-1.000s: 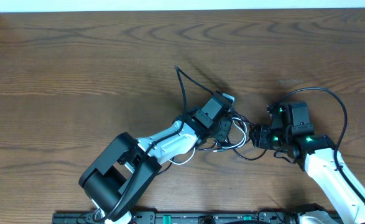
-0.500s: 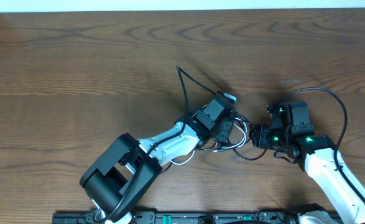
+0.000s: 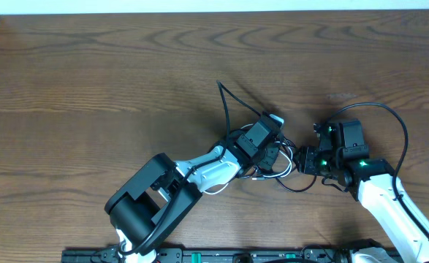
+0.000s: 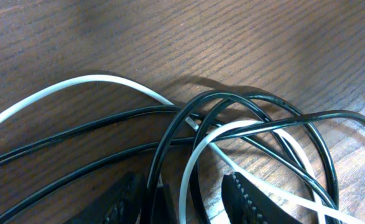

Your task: Untangle cables

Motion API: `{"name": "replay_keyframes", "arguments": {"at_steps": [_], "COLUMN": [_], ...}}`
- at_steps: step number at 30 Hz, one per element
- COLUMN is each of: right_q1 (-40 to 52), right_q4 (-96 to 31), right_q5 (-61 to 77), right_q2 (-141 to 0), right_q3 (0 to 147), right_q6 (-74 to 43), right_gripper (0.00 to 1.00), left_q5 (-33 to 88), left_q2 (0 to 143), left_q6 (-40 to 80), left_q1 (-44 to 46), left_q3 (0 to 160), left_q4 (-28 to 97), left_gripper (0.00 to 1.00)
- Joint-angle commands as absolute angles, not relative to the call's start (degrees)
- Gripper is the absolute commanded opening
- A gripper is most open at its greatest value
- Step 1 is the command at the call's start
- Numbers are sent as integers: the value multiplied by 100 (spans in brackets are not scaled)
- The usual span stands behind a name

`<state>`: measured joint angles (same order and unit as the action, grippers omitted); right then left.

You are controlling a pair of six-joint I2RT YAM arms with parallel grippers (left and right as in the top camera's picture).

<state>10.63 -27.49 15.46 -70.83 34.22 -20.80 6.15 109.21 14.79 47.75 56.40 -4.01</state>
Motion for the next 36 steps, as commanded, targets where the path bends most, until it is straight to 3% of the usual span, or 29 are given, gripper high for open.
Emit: {"name": "replay_keyframes", "arguments": {"at_steps": [1, 19, 35, 36], "right_q1": [1098, 1098, 1098, 1098], "right_q4": [-2742, -2768, -2814, -2814], "right_q5": [1584, 1586, 1588, 1588], "right_q2": [-7078, -7078, -7078, -7078], "right_q3": [3393, 3393, 3393, 3393], "right_q6": [-2075, -2075, -2075, -2075], "right_gripper": [48, 47, 47, 47], "left_q5": [642, 816, 816, 814], "left_q2": [11122, 11093, 11133, 11133], "left_q6": [1485, 1487, 1487, 1485], "left_q1": [4772, 4801, 4836, 4836], "left_q3": [5568, 5572, 5566, 5566], "left_q4": [-357, -886, -491, -480], "left_gripper": [45, 45, 19, 13]}}
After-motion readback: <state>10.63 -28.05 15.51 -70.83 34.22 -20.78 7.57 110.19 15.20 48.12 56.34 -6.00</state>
